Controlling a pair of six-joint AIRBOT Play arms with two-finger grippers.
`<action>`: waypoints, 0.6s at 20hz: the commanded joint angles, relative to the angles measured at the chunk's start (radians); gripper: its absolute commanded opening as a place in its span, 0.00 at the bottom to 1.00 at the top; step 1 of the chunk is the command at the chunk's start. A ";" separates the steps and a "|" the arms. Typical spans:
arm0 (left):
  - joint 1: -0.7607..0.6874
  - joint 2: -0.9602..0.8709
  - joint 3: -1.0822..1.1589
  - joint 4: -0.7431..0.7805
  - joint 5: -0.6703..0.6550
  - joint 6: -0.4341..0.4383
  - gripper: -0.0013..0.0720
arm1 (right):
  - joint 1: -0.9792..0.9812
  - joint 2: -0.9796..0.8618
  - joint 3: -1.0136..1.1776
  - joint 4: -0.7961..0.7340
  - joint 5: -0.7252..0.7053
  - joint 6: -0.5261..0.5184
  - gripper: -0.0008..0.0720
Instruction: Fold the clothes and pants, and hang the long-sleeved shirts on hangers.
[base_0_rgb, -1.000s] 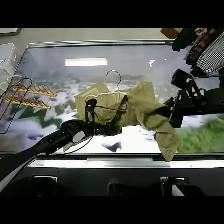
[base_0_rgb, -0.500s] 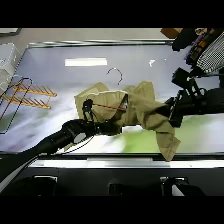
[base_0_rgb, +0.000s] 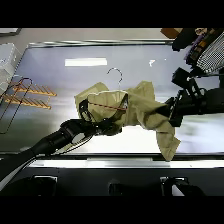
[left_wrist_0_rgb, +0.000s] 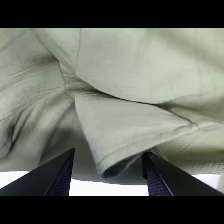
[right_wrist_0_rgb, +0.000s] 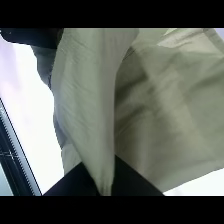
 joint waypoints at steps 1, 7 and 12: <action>-0.001 0.018 0.001 0.002 -0.001 -0.034 0.64 | 0.000 0.001 0.001 -0.005 -0.001 0.000 0.04; -0.001 0.051 0.001 0.003 -0.071 -0.033 0.76 | 0.000 0.000 0.001 -0.018 0.000 0.000 0.04; -0.001 0.018 0.001 0.003 -0.059 -0.034 0.75 | 0.000 0.001 0.001 -0.018 0.000 0.000 0.04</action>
